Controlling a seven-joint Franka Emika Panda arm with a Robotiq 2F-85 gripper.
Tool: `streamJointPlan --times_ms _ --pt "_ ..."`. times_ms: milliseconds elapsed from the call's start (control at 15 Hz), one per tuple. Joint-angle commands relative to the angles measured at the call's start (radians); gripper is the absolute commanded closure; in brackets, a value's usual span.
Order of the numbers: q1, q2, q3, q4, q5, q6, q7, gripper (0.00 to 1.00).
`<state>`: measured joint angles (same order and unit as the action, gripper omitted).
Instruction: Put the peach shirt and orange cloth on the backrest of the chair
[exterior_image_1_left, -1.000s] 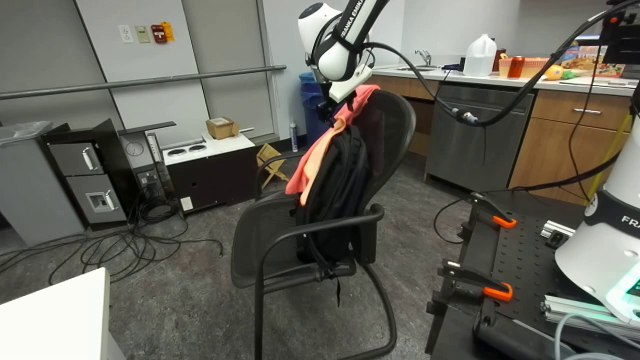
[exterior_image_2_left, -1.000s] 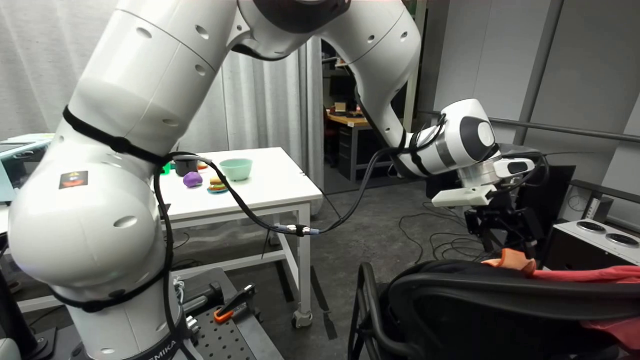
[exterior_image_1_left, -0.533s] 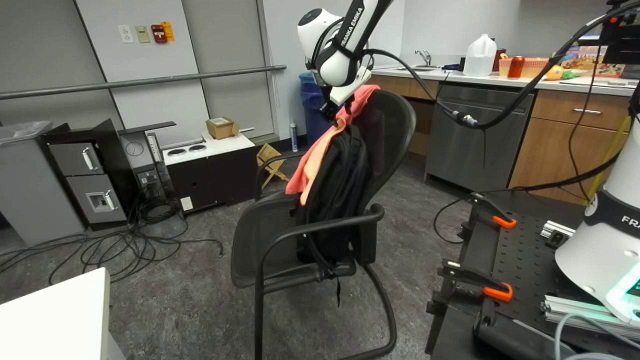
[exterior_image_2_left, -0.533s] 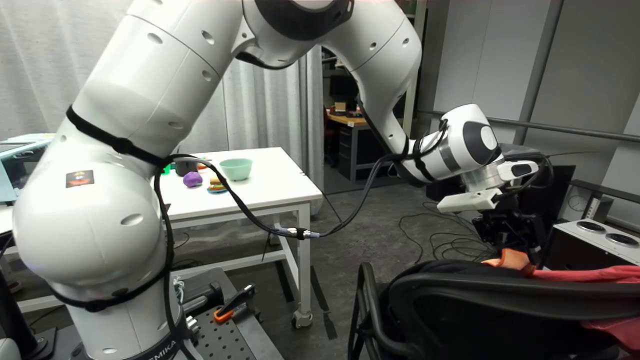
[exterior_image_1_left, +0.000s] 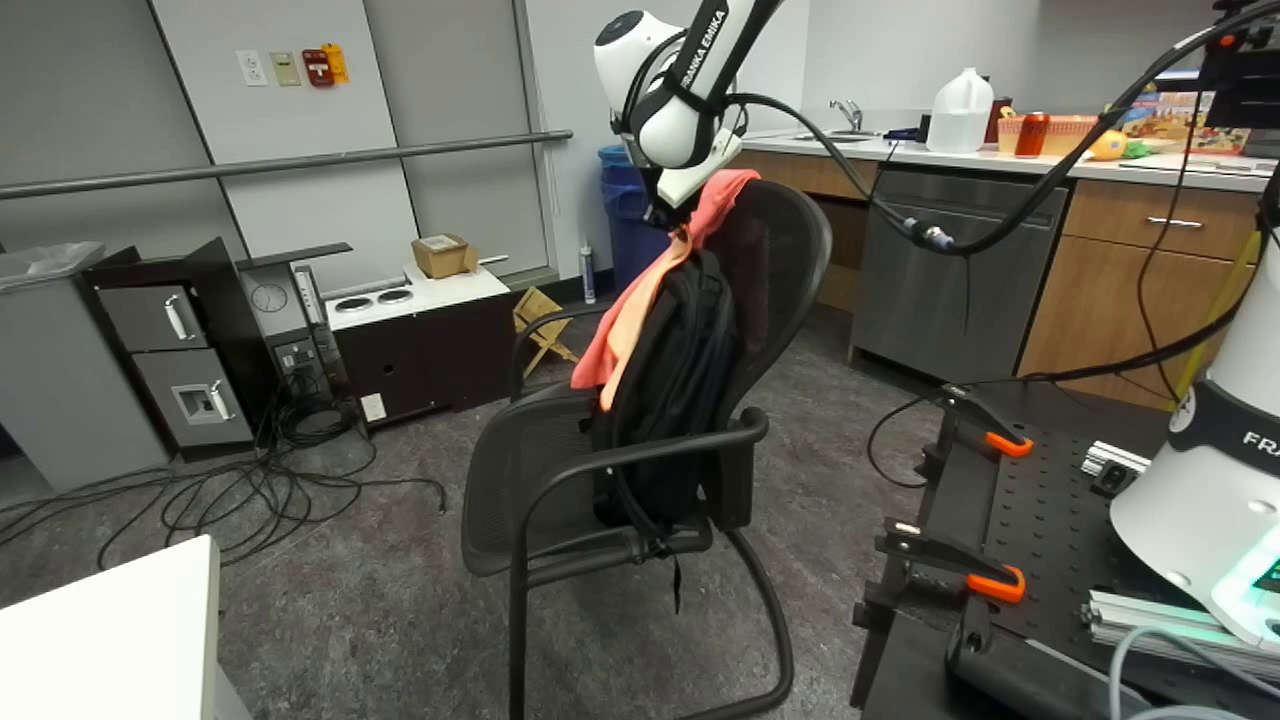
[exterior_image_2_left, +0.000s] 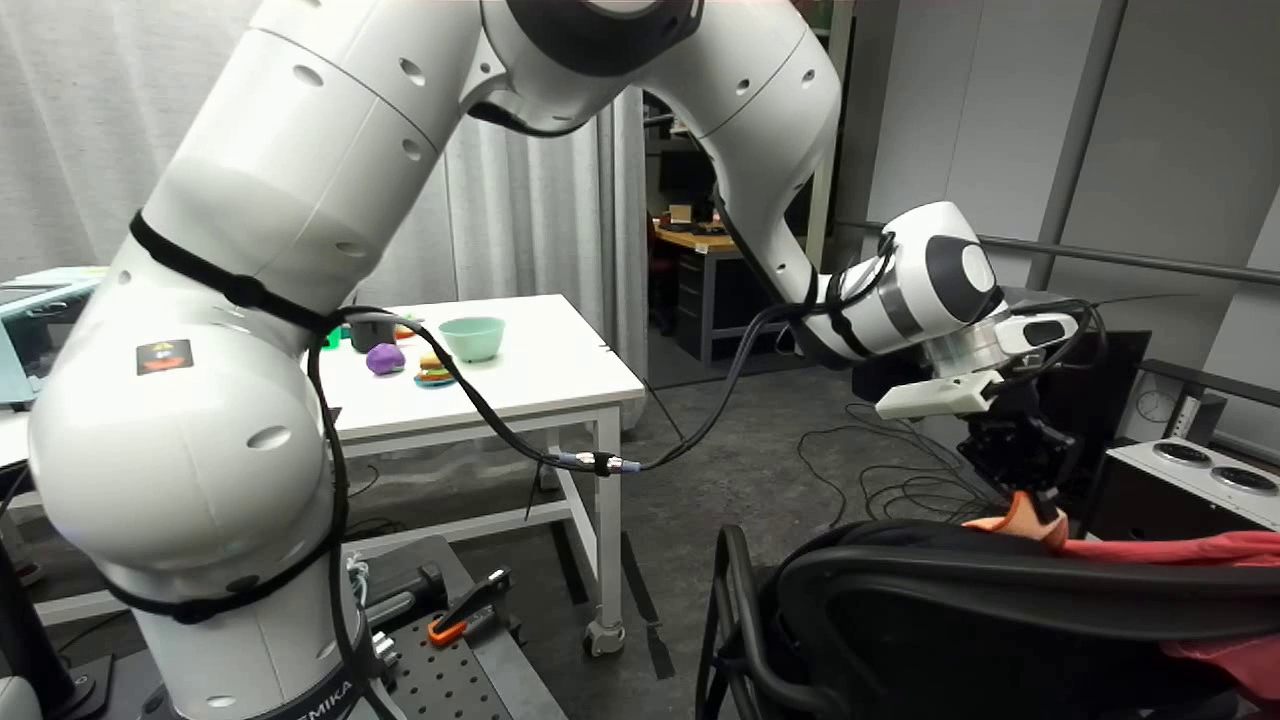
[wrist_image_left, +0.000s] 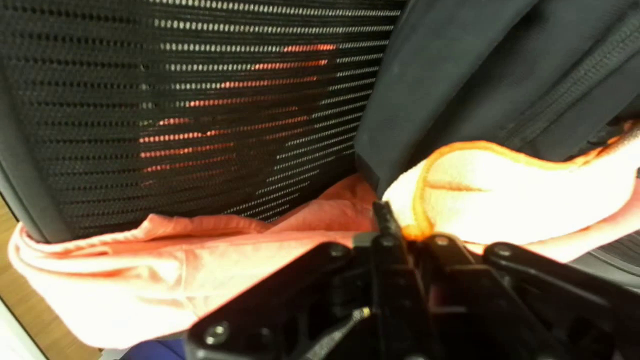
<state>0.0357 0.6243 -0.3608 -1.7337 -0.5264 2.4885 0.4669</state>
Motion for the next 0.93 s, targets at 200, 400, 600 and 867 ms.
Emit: streamJointPlan --times_ms 200,400,600,867 --pt "0.034 -0.149 0.001 -0.097 0.005 -0.010 0.016 1.00" --pt "0.030 -0.257 0.025 -0.133 0.032 -0.037 0.003 1.00" --pt "0.018 -0.368 0.061 -0.144 0.068 -0.076 -0.012 1.00" --pt "-0.006 -0.486 0.114 -0.119 0.121 -0.127 -0.021 1.00"
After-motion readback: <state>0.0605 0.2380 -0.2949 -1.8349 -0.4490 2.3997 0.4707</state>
